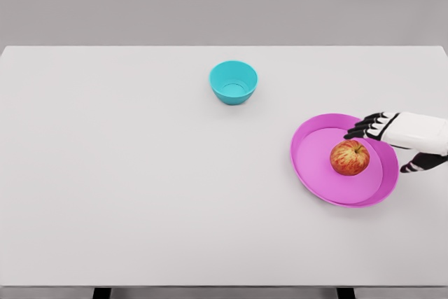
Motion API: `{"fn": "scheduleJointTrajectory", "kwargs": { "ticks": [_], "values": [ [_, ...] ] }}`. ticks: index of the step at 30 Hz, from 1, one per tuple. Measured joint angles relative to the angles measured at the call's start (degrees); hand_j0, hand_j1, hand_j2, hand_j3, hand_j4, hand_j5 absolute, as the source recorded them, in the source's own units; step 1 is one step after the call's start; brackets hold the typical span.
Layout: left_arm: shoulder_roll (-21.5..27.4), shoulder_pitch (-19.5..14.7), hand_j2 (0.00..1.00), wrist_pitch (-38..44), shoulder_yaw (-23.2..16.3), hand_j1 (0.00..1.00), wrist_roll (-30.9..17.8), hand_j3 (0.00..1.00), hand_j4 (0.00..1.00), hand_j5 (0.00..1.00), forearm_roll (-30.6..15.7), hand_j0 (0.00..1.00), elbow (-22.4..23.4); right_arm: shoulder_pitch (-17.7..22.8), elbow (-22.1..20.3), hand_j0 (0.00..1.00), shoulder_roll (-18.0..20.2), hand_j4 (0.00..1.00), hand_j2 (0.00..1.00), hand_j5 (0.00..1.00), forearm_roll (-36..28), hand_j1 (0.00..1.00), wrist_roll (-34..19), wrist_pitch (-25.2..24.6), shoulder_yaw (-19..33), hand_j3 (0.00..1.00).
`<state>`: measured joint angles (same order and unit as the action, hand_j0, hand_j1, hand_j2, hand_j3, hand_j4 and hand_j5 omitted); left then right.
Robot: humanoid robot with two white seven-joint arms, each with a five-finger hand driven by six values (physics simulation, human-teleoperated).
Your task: Put the apple from the pink plate into the blue bowl with your right arm
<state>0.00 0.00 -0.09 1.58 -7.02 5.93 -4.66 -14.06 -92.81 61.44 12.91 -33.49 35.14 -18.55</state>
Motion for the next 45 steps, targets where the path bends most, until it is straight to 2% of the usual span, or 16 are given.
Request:
{"fn": "scheduleJointTrajectory", "kwargs": {
  "ticks": [11,21,26,30,45],
  "values": [
    [0.0,0.0,1.0,0.0,0.0,1.0,0.0,1.0,1.0,1.0,0.03,1.0,0.0,-2.72,1.04,1.0,-3.09,1.0,1.0,1.0,0.07,1.0,-1.47,-0.01,-0.53,1.0],
    [0.0,0.0,1.0,0.01,0.0,1.0,0.0,1.0,1.0,1.0,0.0,1.0,0.0,-4.04,1.38,1.0,-4.74,1.0,1.0,1.0,0.09,1.0,-1.53,0.01,-5.02,1.0],
    [0.0,0.0,1.0,0.01,0.0,1.0,0.0,1.0,1.0,1.0,0.0,1.0,0.0,-4.39,2.92,1.0,-4.87,1.0,1.0,1.0,0.1,1.0,-1.53,0.01,-6.38,1.0],
    [0.0,0.0,1.0,0.0,0.0,1.0,0.0,1.0,1.0,1.0,0.0,1.0,0.0,-8.35,4.35,1.0,-5.41,1.0,1.0,1.0,0.05,1.0,-1.52,-0.03,-8.19,1.0],
    [0.0,0.0,1.0,0.01,0.0,1.0,0.0,1.0,1.0,1.0,0.02,1.0,0.0,-8.7,7.1,0.98,-6.16,0.98,0.98,0.98,0.17,0.98,-1.53,0.0,-11.65,0.98]
  ]
}}
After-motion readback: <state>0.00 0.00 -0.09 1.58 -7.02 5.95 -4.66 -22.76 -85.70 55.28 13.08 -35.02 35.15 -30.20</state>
